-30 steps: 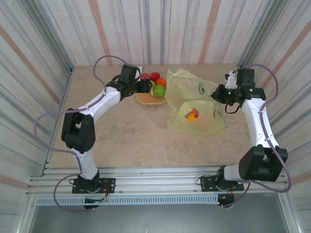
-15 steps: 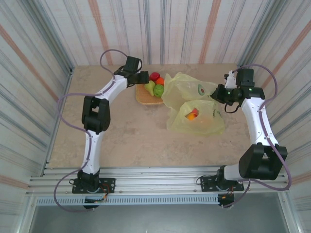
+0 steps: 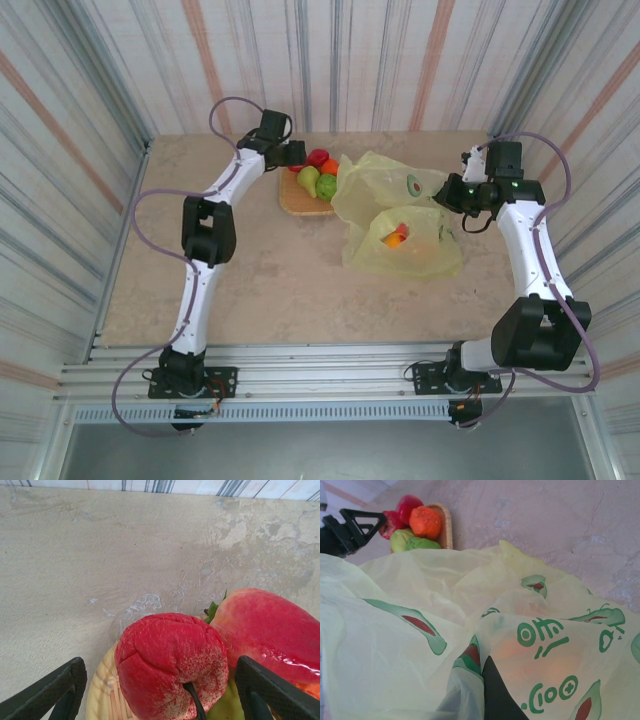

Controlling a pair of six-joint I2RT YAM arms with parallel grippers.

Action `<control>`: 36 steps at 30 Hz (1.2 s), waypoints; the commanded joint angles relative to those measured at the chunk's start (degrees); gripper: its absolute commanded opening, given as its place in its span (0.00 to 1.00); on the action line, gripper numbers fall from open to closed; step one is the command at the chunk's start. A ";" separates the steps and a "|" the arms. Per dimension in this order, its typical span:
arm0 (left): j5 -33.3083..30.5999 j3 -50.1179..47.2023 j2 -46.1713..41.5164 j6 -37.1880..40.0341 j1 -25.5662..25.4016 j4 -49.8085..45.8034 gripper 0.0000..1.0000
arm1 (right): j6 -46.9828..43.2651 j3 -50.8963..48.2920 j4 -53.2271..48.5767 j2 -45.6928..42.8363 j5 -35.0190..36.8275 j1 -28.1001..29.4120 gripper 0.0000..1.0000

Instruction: Place the fruits into the plastic bag

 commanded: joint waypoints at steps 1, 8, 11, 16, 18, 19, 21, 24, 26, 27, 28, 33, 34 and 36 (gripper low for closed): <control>1.46 2.96 2.02 1.36 0.32 -1.89 0.81 | 0.28 -0.06 -0.30 0.96 -1.22 -0.11 0.00; 2.71 5.95 4.45 1.05 0.29 -2.74 0.83 | 0.28 -0.21 -0.26 1.04 -1.39 -0.05 0.00; 2.46 7.02 5.32 1.22 0.27 -3.32 0.83 | 0.28 -0.35 -0.26 0.98 -1.45 0.00 0.00; 2.48 7.31 5.93 1.27 0.31 -3.49 0.80 | 0.28 -0.62 -0.17 0.81 -1.41 0.00 0.00; 2.49 7.30 6.09 1.52 0.33 -3.58 0.79 | 0.28 -0.72 -0.13 0.82 -1.41 0.00 0.00; 2.43 7.31 6.16 1.58 0.36 -3.62 0.79 | 0.28 -0.72 -0.17 0.81 -1.47 0.00 0.00; 2.41 7.27 6.15 1.63 0.47 -3.71 0.78 | 0.28 -0.80 -0.17 0.77 -1.37 -0.04 0.00; 2.78 7.31 6.22 1.62 0.67 -3.71 0.77 | 0.32 -0.84 -0.17 0.72 -1.37 0.00 0.00; 2.93 7.43 6.13 1.55 0.83 -3.89 0.75 | 0.37 -0.89 -0.13 0.72 -1.49 -0.04 0.00; 2.95 7.40 6.07 1.58 0.79 -3.80 0.74 | 0.37 -0.89 -0.08 0.72 -1.50 -0.01 0.00; 3.08 7.42 6.06 1.53 0.93 -3.83 0.74 | 0.37 -0.96 -0.15 0.70 -1.50 -0.04 0.00; 3.78 7.41 5.29 1.44 1.23 -3.89 0.66 | 0.34 -0.93 -0.24 0.62 -1.23 -0.02 0.00; 3.76 7.41 5.07 1.44 1.38 -3.98 0.65 | 0.36 -0.96 -0.26 0.58 -1.23 -0.05 0.00; 3.74 7.19 4.27 1.43 1.48 -4.01 0.62 | 0.45 -0.97 -0.17 0.63 -1.23 -0.07 0.00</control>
